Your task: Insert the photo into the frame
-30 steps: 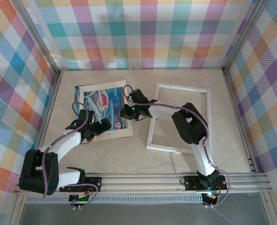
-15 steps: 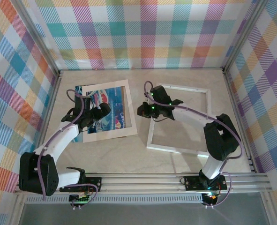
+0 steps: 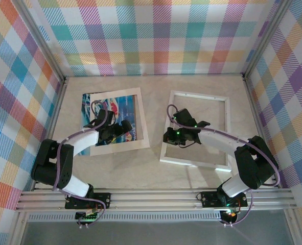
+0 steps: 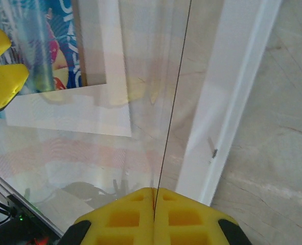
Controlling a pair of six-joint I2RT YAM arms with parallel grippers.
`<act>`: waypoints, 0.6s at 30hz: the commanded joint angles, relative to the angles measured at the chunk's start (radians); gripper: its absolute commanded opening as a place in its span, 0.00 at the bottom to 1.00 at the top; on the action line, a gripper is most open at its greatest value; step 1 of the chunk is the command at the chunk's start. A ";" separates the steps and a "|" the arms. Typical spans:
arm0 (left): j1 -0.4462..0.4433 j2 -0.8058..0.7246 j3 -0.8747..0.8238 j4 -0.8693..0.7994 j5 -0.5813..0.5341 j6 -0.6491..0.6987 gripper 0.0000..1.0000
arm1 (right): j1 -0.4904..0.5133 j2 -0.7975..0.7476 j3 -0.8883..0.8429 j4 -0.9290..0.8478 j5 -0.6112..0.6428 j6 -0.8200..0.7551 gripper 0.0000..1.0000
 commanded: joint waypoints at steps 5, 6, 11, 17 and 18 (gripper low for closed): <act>-0.004 0.072 -0.051 0.013 -0.019 0.017 1.00 | -0.008 0.024 -0.001 0.012 0.018 -0.035 0.17; -0.006 0.079 -0.052 0.008 -0.022 0.025 1.00 | -0.013 0.028 0.006 0.011 0.023 -0.043 0.22; -0.005 0.115 -0.039 -0.033 -0.035 0.071 1.00 | -0.049 0.095 0.095 0.000 0.003 -0.084 0.59; -0.004 0.141 -0.016 -0.066 -0.027 0.116 1.00 | -0.072 0.205 0.227 0.000 -0.045 -0.143 0.61; -0.004 0.142 -0.015 -0.070 -0.027 0.121 1.00 | -0.076 0.222 0.242 0.000 -0.050 -0.153 0.61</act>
